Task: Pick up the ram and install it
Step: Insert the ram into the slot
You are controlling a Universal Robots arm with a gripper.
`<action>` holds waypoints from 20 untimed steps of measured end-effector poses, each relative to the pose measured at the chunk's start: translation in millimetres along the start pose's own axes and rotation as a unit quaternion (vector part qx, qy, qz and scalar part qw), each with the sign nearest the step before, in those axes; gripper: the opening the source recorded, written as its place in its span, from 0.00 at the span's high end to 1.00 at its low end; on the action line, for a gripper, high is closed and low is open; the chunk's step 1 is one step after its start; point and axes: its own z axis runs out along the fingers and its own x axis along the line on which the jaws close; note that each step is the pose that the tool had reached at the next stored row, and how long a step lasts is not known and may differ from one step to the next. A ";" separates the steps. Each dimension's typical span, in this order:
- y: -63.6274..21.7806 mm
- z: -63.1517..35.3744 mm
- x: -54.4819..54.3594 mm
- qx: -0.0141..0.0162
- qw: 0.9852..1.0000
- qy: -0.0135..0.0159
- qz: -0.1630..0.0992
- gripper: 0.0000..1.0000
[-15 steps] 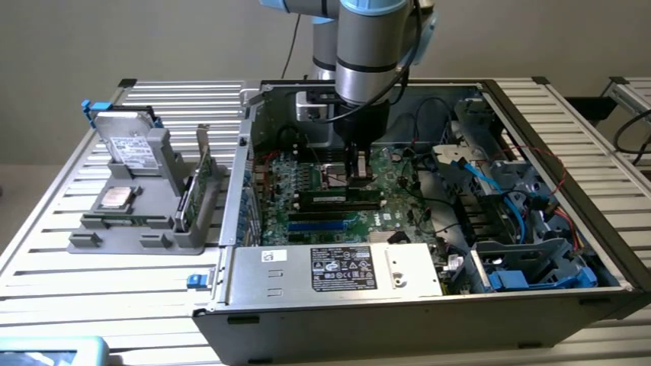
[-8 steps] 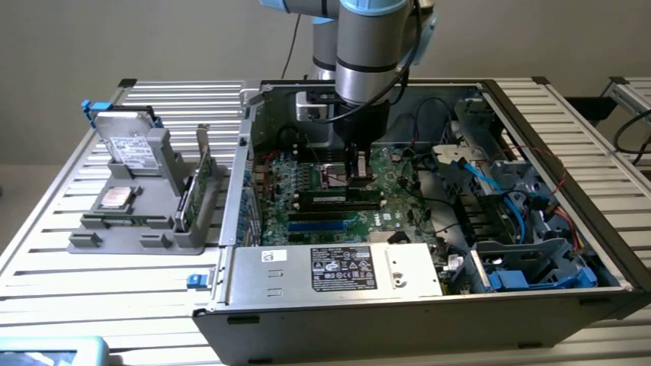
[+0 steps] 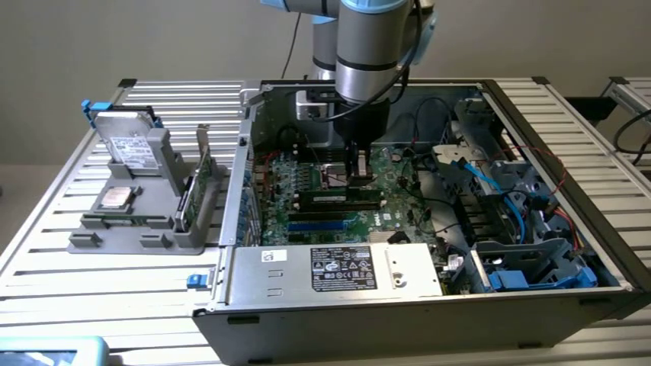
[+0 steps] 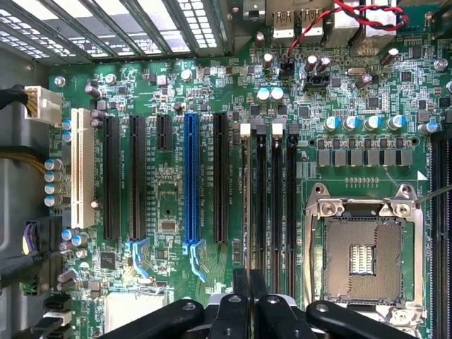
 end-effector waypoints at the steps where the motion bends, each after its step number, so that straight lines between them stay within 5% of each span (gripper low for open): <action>1: 0.0 0.0 0.0 0.000 1.000 0.000 0.000 0.87; 20: 1.3 0.9 -0.6 0.004 1.000 0.002 0.000 0.87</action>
